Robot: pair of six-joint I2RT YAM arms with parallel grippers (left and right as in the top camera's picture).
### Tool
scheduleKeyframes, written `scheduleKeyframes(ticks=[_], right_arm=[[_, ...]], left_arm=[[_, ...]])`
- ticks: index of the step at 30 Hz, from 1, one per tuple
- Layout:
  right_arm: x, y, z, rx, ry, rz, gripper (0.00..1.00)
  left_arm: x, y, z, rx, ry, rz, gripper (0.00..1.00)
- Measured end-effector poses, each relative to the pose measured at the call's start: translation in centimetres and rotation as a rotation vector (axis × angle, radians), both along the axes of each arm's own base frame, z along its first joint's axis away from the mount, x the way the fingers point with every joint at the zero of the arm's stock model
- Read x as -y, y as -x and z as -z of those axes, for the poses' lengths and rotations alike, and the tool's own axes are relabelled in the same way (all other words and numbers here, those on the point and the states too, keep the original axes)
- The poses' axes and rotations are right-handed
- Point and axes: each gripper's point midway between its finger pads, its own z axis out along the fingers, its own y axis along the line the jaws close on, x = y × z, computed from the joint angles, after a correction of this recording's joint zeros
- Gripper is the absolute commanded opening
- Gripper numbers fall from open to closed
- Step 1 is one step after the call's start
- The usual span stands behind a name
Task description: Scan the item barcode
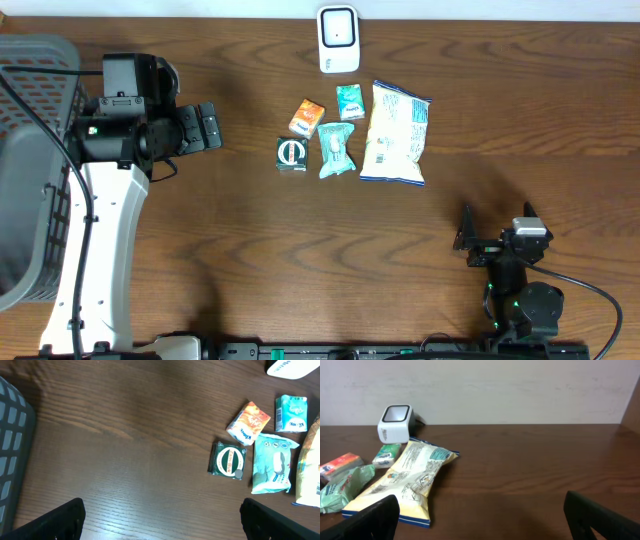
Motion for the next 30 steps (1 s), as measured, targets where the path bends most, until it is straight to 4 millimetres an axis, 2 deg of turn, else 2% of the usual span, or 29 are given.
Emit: scheduleKeyframes(ticks=[15, 18, 21, 24, 29, 30], right_arm=[[0.1, 0.0, 0.0, 0.002, 0.001, 0.004, 0.99], [-0.7, 0.0, -0.6, 0.024, -0.019, -0.037, 0.99], [-1.9, 0.1, -3.2, 0.129, -0.054, -0.112, 0.99], [-3.6, 0.9, -7.2, 0.288, -0.067, -0.215, 0.99], [-6.4, 4.1, -13.0, 0.538, -0.072, -0.409, 0.99], [-6.5, 4.4, -13.6, 0.563, -0.079, -0.419, 0.99]], left_arm=[[0.0, 0.0, 0.0, 0.0, 0.0, 0.0, 0.98], [0.0, 0.0, 0.0, 0.0, 0.0, 0.0, 0.98], [0.0, 0.0, 0.0, 0.0, 0.0, 0.0, 0.98], [0.0, 0.0, 0.0, -0.002, 0.0, 0.0, 0.98], [0.0, 0.1, 0.0, -0.003, 0.0, 0.0, 0.98], [0.0, 0.0, 0.0, -0.002, -0.001, 0.0, 0.98]])
